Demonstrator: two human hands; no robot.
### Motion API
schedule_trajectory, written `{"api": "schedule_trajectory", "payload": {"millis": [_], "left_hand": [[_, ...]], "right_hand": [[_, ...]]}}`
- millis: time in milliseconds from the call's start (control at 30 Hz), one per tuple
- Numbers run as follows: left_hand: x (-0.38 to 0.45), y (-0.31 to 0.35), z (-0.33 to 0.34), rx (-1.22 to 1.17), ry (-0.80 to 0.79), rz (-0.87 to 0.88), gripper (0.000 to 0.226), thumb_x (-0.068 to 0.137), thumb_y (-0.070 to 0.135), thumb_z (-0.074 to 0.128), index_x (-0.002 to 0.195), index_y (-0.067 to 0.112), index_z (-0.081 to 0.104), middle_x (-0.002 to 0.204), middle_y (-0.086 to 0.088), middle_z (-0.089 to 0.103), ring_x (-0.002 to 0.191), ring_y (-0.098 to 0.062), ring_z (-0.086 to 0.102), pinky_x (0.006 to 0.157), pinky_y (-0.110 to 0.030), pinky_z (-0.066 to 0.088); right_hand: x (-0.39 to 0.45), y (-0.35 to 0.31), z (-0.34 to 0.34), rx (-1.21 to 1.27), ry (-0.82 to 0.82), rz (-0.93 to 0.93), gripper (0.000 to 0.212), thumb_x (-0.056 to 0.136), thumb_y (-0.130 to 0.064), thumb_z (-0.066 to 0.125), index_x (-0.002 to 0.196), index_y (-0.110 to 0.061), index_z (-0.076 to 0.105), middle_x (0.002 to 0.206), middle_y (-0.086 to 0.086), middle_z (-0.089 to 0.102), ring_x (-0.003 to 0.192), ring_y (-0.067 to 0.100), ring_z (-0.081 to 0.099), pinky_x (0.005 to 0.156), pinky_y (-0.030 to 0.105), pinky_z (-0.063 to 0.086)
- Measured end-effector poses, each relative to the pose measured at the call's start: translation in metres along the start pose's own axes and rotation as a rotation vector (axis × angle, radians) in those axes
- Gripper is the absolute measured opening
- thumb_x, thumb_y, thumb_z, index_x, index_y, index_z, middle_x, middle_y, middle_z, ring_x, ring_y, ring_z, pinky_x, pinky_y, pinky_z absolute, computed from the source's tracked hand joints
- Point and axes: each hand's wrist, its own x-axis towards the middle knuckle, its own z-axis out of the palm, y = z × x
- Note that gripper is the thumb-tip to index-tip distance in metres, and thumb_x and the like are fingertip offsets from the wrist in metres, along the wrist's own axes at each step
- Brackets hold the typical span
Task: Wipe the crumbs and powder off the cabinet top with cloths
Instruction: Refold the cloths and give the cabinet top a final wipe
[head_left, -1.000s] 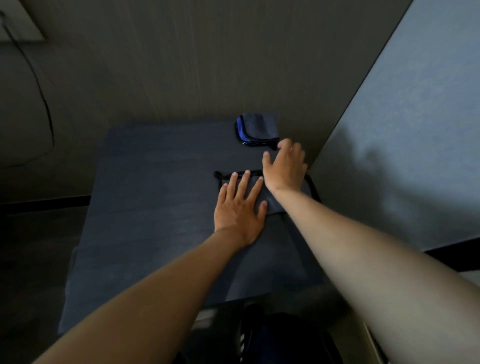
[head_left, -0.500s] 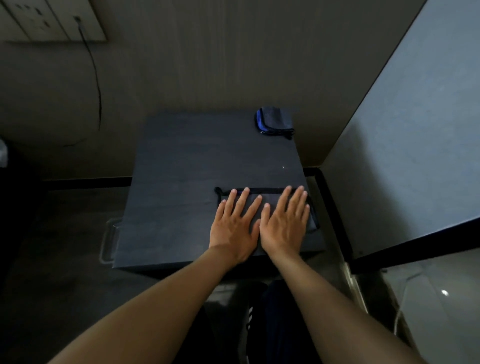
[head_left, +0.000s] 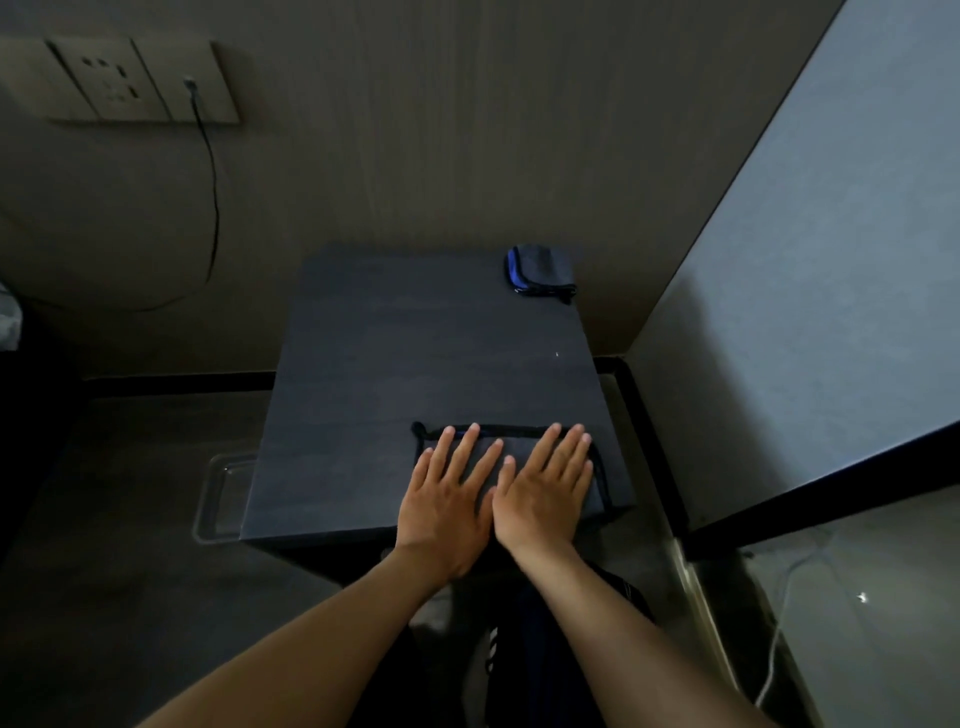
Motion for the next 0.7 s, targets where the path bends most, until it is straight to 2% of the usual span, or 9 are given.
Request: {"api": "schedule_trajectory", "payload": {"millis": [100,267,367,467,700], "left_hand": [[0.015,0.001,-0.002,-0.020,0.030,-0.060,0.065,0.091,0.053,-0.012,0.153,0.036,-0.016,0.162,0.002,-0.023,0.148,-0.022,-0.025,0.123,-0.042,-0.005],[0.053,-0.004,-0.003,-0.052,0.088,-0.225,0.057,0.101,0.048,0.001,0.155,0.035,-0.011,0.164,0.001,-0.017,0.150,-0.023,-0.020,0.123,-0.042,-0.003],[0.080,-0.002,-0.006,-0.091,0.088,-0.263,0.057,0.102,0.048,0.009,0.155,0.036,-0.009,0.164,0.002,-0.015,0.150,-0.023,-0.018,0.123,-0.042,-0.002],[0.110,-0.001,-0.010,-0.103,0.086,-0.259,0.056,0.103,0.048,0.009,0.155,0.036,-0.008,0.165,0.002,-0.014,0.151,-0.024,-0.017,0.123,-0.043,-0.001],[0.158,0.011,-0.012,-0.073,0.051,-0.206,0.056,0.103,0.049,0.007,0.155,0.038,-0.011,0.164,0.001,-0.017,0.150,-0.028,-0.019,0.123,-0.045,-0.002]], "right_hand": [[0.024,-0.005,-0.005,-0.020,0.002,-0.086,0.076,0.101,-0.049,0.020,0.154,-0.005,-0.011,0.160,0.019,-0.017,0.149,0.030,-0.016,0.121,0.046,-0.002],[0.081,-0.025,-0.007,-0.085,-0.028,-0.336,0.070,0.103,-0.045,0.017,0.154,-0.006,-0.009,0.161,0.017,-0.016,0.149,0.027,-0.016,0.121,0.043,-0.004],[0.115,-0.028,-0.010,-0.134,-0.051,-0.423,0.067,0.103,-0.043,0.014,0.154,-0.007,-0.009,0.161,0.016,-0.017,0.149,0.026,-0.016,0.122,0.043,-0.003],[0.143,-0.031,-0.011,-0.120,-0.037,-0.404,0.067,0.103,-0.044,0.014,0.155,-0.007,-0.008,0.161,0.016,-0.015,0.149,0.027,-0.014,0.122,0.043,-0.003],[0.177,-0.020,-0.013,-0.035,0.020,-0.227,0.071,0.102,-0.047,0.019,0.156,-0.008,-0.003,0.162,0.016,-0.010,0.150,0.027,-0.011,0.122,0.043,-0.002]]}}
